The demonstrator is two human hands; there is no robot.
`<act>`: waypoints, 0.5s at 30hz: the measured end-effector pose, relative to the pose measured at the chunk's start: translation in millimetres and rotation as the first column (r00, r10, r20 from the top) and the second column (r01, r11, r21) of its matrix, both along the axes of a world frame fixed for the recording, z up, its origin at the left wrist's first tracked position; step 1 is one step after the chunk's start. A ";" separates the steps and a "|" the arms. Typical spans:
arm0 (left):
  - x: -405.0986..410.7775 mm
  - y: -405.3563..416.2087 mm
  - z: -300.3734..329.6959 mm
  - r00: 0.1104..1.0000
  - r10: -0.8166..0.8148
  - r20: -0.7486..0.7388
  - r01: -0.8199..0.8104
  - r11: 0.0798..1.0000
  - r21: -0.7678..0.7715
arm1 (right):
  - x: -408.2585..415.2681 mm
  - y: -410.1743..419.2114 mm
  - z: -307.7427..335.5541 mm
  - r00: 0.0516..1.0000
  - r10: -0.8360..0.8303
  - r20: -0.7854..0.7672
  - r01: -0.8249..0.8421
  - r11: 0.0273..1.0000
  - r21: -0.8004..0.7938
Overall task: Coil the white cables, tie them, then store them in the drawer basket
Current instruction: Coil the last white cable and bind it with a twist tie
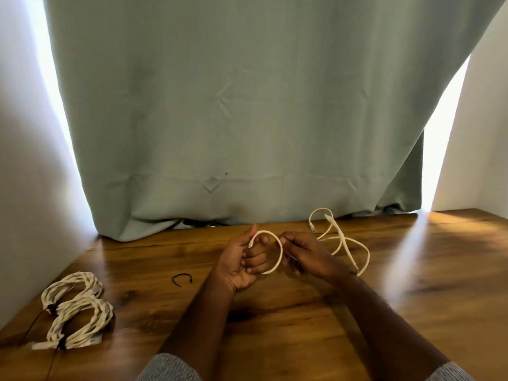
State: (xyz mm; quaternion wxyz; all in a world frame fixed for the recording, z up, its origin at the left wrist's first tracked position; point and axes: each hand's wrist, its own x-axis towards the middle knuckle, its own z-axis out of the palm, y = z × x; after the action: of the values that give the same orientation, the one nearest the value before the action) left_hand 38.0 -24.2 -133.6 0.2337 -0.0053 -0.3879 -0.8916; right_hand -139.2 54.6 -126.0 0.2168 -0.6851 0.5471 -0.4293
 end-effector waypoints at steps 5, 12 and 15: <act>4.3 -3.1 4.1 0.989 0.129 -0.068 -0.125 0.990 0.061 | -8.3 -7.1 -0.7 0.853 -0.118 -0.508 0.048 0.988 -0.149; 12.0 -4.1 1.4 0.983 0.161 -0.084 -0.154 0.984 0.085 | -23.0 -2.5 6.2 0.747 -0.248 -0.618 0.157 0.967 -0.199; 9.0 -2.9 3.9 0.963 0.256 -0.084 -0.246 0.963 0.112 | -16.2 -2.4 5.7 0.720 -0.209 -0.661 0.122 0.977 -0.176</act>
State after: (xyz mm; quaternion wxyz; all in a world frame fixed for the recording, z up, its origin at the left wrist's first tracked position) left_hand 47.1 -27.0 -129.7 0.3636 0.0120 -0.3284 -0.8717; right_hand -155.4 52.1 -120.3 -0.0773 -0.7539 0.6207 -0.2008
